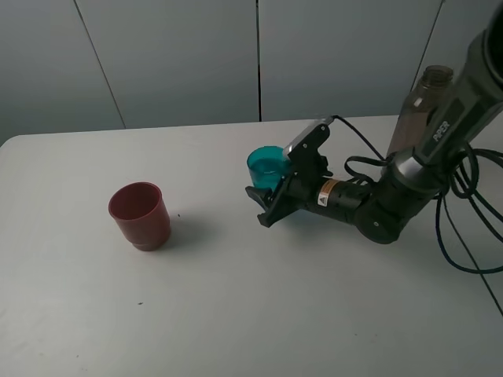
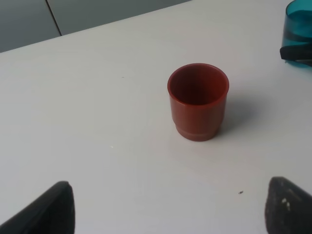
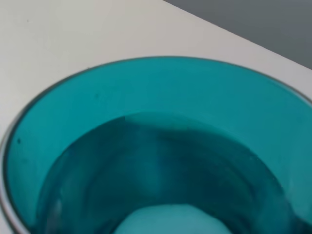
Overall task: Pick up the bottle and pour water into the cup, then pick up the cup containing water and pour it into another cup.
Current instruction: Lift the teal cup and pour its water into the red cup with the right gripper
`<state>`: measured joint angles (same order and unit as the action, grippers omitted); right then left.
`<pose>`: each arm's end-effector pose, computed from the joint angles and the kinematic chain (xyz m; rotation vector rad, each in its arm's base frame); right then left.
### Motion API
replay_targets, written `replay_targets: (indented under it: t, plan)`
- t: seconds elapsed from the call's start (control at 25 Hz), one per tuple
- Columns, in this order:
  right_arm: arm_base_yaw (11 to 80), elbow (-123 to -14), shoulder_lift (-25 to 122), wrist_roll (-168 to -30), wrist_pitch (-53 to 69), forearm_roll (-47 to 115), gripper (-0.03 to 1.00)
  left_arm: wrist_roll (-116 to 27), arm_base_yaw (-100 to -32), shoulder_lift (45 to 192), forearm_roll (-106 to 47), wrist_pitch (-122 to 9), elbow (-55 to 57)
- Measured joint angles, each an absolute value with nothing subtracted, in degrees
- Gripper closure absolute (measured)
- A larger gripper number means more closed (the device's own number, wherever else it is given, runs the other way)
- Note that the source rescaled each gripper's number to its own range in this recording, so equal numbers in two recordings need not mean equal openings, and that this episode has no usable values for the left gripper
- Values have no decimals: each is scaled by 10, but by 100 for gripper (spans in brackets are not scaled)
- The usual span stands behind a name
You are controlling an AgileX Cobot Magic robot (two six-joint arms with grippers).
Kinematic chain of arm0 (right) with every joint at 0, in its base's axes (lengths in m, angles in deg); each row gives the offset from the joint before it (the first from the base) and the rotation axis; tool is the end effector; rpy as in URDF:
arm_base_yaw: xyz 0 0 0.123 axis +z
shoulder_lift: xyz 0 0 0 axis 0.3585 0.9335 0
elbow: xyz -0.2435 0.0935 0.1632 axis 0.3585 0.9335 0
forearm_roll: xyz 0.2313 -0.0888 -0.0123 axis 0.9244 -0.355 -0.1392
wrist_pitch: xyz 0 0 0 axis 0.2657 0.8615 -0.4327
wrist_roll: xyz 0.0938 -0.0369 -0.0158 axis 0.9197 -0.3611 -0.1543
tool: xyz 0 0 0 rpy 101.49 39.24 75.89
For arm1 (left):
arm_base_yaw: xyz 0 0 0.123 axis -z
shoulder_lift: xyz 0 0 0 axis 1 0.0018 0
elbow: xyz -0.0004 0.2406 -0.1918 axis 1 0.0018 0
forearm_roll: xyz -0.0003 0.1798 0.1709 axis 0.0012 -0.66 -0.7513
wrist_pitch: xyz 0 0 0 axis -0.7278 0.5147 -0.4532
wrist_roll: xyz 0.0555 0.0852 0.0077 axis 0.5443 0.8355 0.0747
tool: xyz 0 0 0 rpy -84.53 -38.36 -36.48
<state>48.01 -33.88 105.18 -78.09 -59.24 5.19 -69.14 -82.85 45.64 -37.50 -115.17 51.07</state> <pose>0.3276 0.2013 0.0556 -0.8647 1.7778 0.4581 -0.0258 -0.0061 0.2721 0.3016 2.0334 -0.0975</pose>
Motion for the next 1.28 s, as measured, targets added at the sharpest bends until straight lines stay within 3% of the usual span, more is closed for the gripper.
replay_targets:
  t: [0.56,1.28]
  plan:
    - [482,-341,919,-740,-397,-79,93,-691,-829,456,-375,-1152,511]
    - [582,-411,882,-668,-220,-120,93,-691,-829,456,-375,-1152,511]
